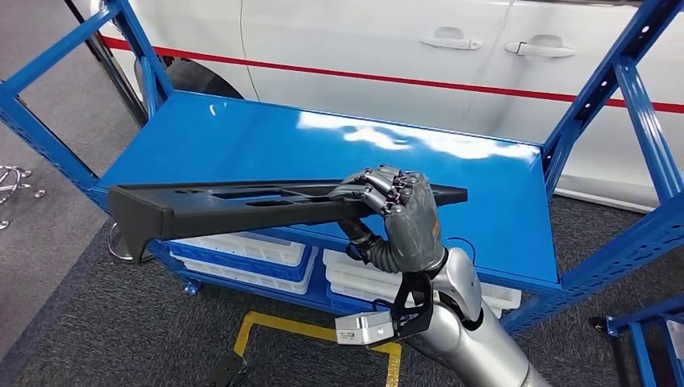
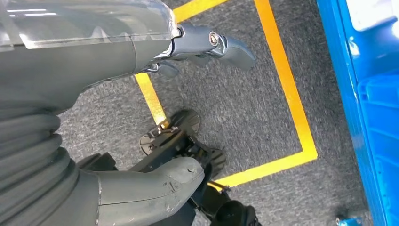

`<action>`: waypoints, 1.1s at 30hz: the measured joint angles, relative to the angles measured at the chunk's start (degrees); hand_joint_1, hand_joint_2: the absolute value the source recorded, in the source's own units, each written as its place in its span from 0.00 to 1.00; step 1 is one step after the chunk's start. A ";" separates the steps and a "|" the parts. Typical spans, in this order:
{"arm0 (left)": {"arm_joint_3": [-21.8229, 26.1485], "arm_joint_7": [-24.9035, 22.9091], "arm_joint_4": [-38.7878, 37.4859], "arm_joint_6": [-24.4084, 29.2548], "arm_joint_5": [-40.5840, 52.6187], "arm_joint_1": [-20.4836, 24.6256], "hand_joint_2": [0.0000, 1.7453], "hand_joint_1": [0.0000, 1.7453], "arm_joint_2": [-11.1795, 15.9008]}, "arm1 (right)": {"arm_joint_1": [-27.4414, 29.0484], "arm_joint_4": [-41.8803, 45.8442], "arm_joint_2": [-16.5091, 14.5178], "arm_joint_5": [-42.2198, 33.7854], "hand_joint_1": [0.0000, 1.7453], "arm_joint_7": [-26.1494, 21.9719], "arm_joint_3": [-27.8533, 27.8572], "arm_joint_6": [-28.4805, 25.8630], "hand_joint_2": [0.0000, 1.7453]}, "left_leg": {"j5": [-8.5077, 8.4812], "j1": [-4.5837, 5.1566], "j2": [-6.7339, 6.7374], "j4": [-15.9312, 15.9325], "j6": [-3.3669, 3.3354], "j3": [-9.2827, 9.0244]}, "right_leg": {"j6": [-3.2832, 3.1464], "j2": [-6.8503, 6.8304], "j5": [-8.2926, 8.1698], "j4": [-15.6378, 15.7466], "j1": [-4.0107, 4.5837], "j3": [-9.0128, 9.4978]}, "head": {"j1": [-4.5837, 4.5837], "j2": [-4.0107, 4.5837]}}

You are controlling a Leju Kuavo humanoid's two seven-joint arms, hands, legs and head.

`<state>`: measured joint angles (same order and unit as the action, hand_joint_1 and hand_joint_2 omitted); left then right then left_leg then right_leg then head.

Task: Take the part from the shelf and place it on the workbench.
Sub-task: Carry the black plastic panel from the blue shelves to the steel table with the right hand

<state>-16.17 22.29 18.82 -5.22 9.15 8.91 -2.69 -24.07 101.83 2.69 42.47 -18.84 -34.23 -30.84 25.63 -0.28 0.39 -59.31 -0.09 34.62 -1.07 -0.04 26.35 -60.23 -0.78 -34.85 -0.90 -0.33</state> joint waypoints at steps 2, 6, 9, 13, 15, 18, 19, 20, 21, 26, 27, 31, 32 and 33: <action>-0.01 0.01 0.00 0.00 0.00 0.02 1.00 0.00 0.01 | -0.07 0.00 0.00 0.00 1.00 0.01 0.00 0.00 1.00 | 2.77 -0.19 -0.03 -3.73 0.55 1.60 | -0.66 -0.14 -0.43 0.30 -0.15 -0.17 | -0.01 0.00; -0.06 0.00 0.00 0.00 0.01 -0.13 1.00 0.00 -0.02 | -0.04 -0.02 0.00 0.00 1.00 0.01 0.00 0.00 1.00 | 7.46 -0.39 -0.02 -14.33 1.01 5.60 | -1.06 -0.24 -0.85 0.10 0.09 -0.98 | -0.01 0.00; -0.07 -0.02 0.00 0.00 0.01 -0.10 1.00 0.00 -0.01 | -0.02 -0.02 0.00 0.00 1.00 0.02 0.00 0.00 1.00 | 3.20 -0.36 -0.04 -6.20 0.59 0.79 | -0.90 -0.20 -1.04 -0.17 0.10 -1.28 | -0.01 0.00; -0.07 -0.01 0.00 0.00 0.04 0.02 1.00 0.00 0.01 | -0.09 -0.02 0.00 -0.01 1.00 0.03 0.00 -0.01 1.00 | 1.39 0.27 -0.21 0.64 -0.34 -2.46 | 0.28 -0.23 -1.77 0.01 0.18 -1.61 | 0.00 0.00; -0.08 -0.01 0.00 0.00 0.07 -0.02 1.00 0.00 -0.01 | -0.08 -0.02 0.01 -0.01 1.00 0.04 0.00 -0.02 1.00 | 0.73 0.16 -0.19 1.17 -1.01 -2.42 | 0.97 -0.21 -1.87 0.06 0.09 -1.70 | 0.01 0.00; -0.16 0.00 0.00 -0.01 0.06 0.14 1.00 0.00 -0.02 | -0.09 -0.02 0.03 -0.03 1.00 0.05 0.00 -0.02 1.00 | -0.34 -0.12 0.01 2.03 -2.00 -2.21 | 1.58 -0.07 2.20 -5.33 0.04 -4.01 | 0.03 0.00; -0.19 -0.01 0.00 -0.01 0.06 0.16 1.00 0.00 -0.02 | -0.05 -0.02 0.05 -0.04 1.00 0.05 0.00 -0.02 1.00 | -0.51 -0.09 0.03 2.02 -2.20 -1.91 | 1.69 -0.04 4.27 -8.96 0.04 -5.56 | 0.03 0.00; -0.22 -0.01 0.00 -0.01 0.05 0.14 1.00 0.00 -0.02 | 0.05 -0.04 0.09 -0.04 1.00 0.06 0.00 -0.02 1.00 | -0.66 -0.06 0.04 1.94 -2.30 -1.57 | 1.77 -0.02 5.82 -12.35 0.02 -6.95 | 0.02 0.00; -0.25 -0.01 0.00 -0.01 0.05 0.11 1.00 0.00 -0.02 | 0.13 -0.05 0.13 -0.04 1.00 0.07 0.00 -0.02 1.00 | -0.76 -0.03 0.04 1.82 -2.32 -1.26 | 1.82 -0.03 6.41 -14.41 0.02 -7.67 | 0.03 0.00; -0.33 -0.01 0.00 -0.02 0.08 0.10 1.00 0.00 -0.03 | 0.11 -0.09 0.20 -0.05 1.00 0.09 0.00 -0.03 1.00 | -0.74 0.18 -0.01 0.60 -1.73 -0.26 | 1.10 -0.04 0.78 -2.16 0.21 -0.16 | 0.02 0.00; -0.34 -0.01 0.00 -0.02 0.07 0.11 1.00 0.00 -0.04 | 0.11 -0.09 0.20 -0.05 1.00 0.09 0.00 -0.03 1.00 | -0.77 0.26 -0.01 0.43 -1.42 -0.07 | 0.87 -0.02 0.56 -0.62 0.31 0.52 | 0.01 0.00; -0.35 -0.02 0.00 -0.04 0.05 0.17 1.00 0.00 -0.01 | 0.10 -0.09 0.20 -0.07 1.00 0.09 0.00 -0.04 1.00 | -0.50 0.17 -0.05 -0.08 -0.24 0.43 | -0.24 -0.04 0.02 0.32 0.25 0.44 | 0.01 0.00; -0.35 -0.02 0.00 -0.05 0.05 0.18 1.00 0.00 0.00 | 0.07 -0.09 0.19 -0.07 1.00 0.09 0.00 -0.04 1.00 | 0.68 0.09 -0.10 -1.50 0.06 1.02 | -0.58 -0.11 -0.24 0.56 0.11 0.40 | 0.01 0.00; -0.35 -0.02 0.00 -0.08 0.06 0.17 1.00 0.00 0.00 | 0.06 -0.09 0.19 -0.07 1.00 0.09 0.00 -0.04 1.00 | 2.46 -0.04 -0.13 -4.03 0.36 2.03 | -0.84 -0.20 -0.45 0.70 0.03 0.31 | 0.00 0.00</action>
<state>-16.52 22.27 18.82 -5.31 9.21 9.08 -2.69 -24.02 101.74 2.87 42.40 -18.75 -34.23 -30.88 28.09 -0.31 0.26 -63.34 0.27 36.65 -1.91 -0.24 25.90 -59.53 -0.75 -34.54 -0.90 -0.33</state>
